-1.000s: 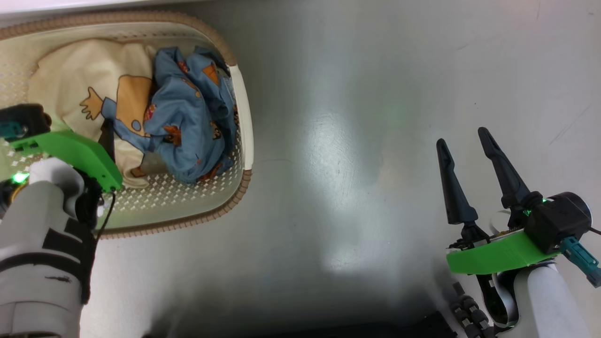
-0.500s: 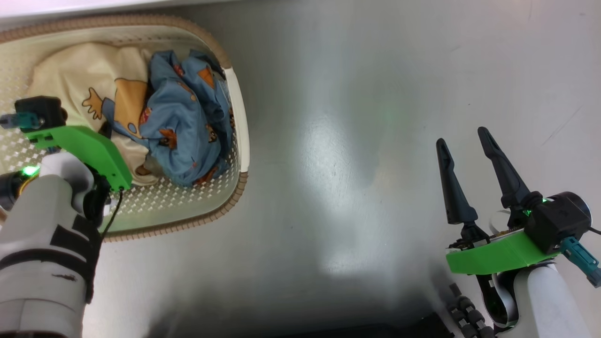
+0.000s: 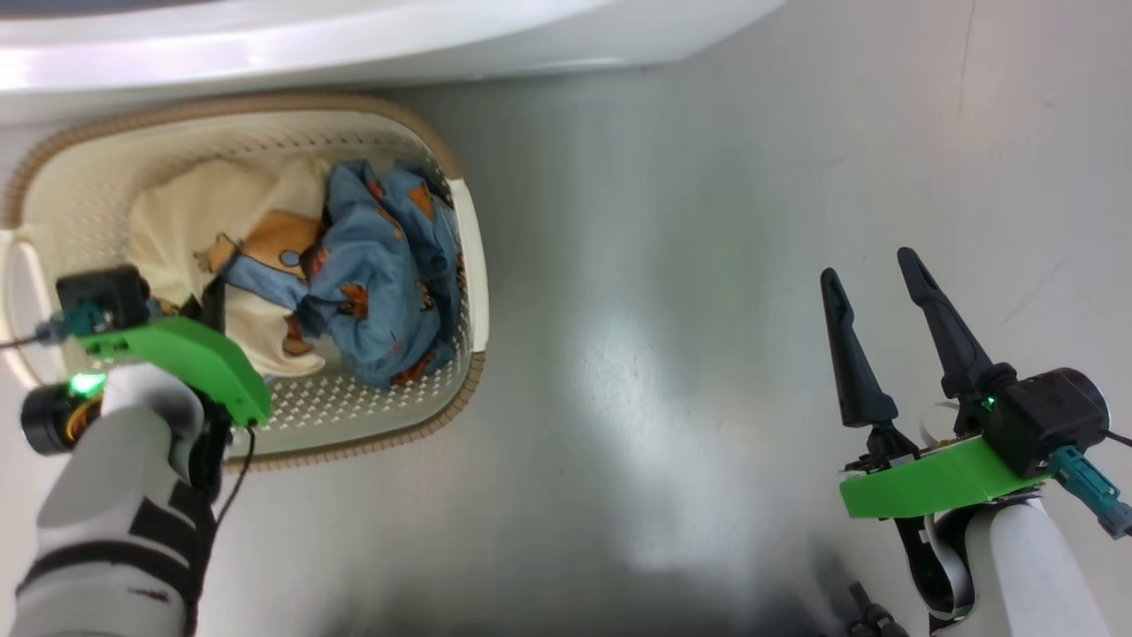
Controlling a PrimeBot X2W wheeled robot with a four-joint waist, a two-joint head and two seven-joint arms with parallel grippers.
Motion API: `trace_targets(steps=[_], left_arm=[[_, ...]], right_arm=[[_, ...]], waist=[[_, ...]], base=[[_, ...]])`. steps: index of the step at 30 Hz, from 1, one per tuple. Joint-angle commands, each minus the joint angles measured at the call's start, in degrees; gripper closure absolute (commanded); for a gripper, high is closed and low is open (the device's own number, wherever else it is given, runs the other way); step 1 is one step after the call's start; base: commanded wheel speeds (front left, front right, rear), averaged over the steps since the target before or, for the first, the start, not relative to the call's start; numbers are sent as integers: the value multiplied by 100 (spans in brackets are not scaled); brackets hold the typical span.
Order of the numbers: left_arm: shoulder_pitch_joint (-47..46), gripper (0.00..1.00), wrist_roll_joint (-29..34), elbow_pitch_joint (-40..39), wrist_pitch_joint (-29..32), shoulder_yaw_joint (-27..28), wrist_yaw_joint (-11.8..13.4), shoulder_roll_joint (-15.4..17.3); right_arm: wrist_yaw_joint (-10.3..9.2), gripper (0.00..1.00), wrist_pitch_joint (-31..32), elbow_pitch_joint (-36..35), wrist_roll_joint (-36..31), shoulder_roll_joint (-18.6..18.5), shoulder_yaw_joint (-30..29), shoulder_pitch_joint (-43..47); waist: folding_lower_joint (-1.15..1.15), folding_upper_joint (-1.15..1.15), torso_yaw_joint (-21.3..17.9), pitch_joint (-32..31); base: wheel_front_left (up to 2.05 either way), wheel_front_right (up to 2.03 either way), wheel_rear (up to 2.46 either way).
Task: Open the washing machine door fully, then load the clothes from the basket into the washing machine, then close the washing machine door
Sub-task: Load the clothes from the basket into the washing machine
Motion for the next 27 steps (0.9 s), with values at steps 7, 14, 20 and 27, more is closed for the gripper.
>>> trace_targets(steps=[7, 14, 20, 27], left_arm=[[766, 100, -278, -406, -214, -48, -7, 287], [1485, 100, -212, -1447, -226, 212, 9, 291], [2116, 100, -43, -2132, -227, 492, 84, 193], [2579, 100, 110, -2713, -227, 773, 119, 141]], right_arm=[[8, 0, -67, 23, -21, 30, 150, 257], [8, 0, -67, 167, -38, 30, 165, 378], [8, 0, -67, 275, -1, 30, 179, 497], [8, 0, -67, 372, 37, 30, 244, 617]], waist=[[0, 0, 208, -687], [0, 0, 334, -1312], [0, 0, 354, -1769], [0, 0, 338, -2115]], base=[[0, 0, 0], [0, 0, 0], [0, 0, 0], [0, 0, 0]])
